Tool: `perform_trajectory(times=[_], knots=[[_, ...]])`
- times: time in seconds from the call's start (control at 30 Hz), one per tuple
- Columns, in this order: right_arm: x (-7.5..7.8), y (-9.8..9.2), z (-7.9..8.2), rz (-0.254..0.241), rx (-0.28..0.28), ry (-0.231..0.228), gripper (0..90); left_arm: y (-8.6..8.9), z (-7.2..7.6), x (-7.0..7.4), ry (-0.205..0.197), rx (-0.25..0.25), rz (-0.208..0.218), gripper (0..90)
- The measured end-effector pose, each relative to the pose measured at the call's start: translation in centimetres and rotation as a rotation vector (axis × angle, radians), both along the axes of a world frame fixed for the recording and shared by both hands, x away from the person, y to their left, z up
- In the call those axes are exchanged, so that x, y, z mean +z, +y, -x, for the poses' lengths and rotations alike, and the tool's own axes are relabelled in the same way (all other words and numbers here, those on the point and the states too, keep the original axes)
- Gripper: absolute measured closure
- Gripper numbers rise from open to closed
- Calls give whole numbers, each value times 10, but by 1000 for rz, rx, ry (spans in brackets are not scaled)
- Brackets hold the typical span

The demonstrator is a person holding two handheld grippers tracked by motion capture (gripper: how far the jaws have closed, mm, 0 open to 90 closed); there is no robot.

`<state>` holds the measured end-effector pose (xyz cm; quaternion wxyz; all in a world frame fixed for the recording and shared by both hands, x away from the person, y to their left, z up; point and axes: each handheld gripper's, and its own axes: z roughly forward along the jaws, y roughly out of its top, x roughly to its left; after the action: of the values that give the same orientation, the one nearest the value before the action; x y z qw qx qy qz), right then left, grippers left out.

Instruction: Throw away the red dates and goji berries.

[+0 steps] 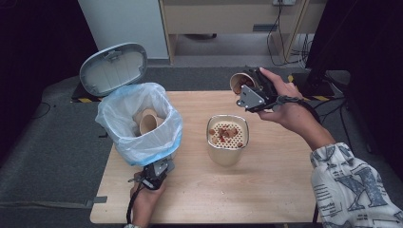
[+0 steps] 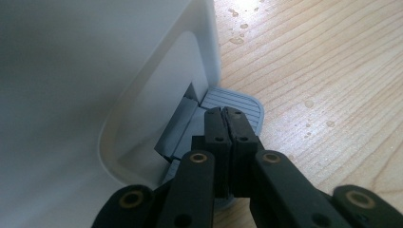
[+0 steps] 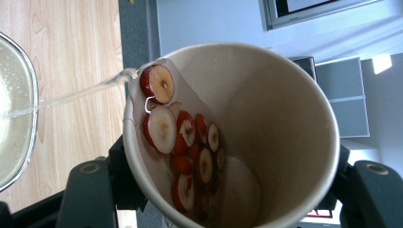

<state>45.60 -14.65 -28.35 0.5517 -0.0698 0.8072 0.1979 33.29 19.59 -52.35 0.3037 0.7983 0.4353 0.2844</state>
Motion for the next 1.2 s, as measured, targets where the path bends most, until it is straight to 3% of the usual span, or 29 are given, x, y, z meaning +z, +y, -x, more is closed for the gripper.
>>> perform_trajectory(times=[0.63, 1.2], knots=[[4, 3, 5, 69, -7, -55, 329, 0, 0, 0, 0, -2, -1, 879], [7, 7, 8, 82, 2, -71, 329, 0, 0, 0, 0, -2, -2, 879]])
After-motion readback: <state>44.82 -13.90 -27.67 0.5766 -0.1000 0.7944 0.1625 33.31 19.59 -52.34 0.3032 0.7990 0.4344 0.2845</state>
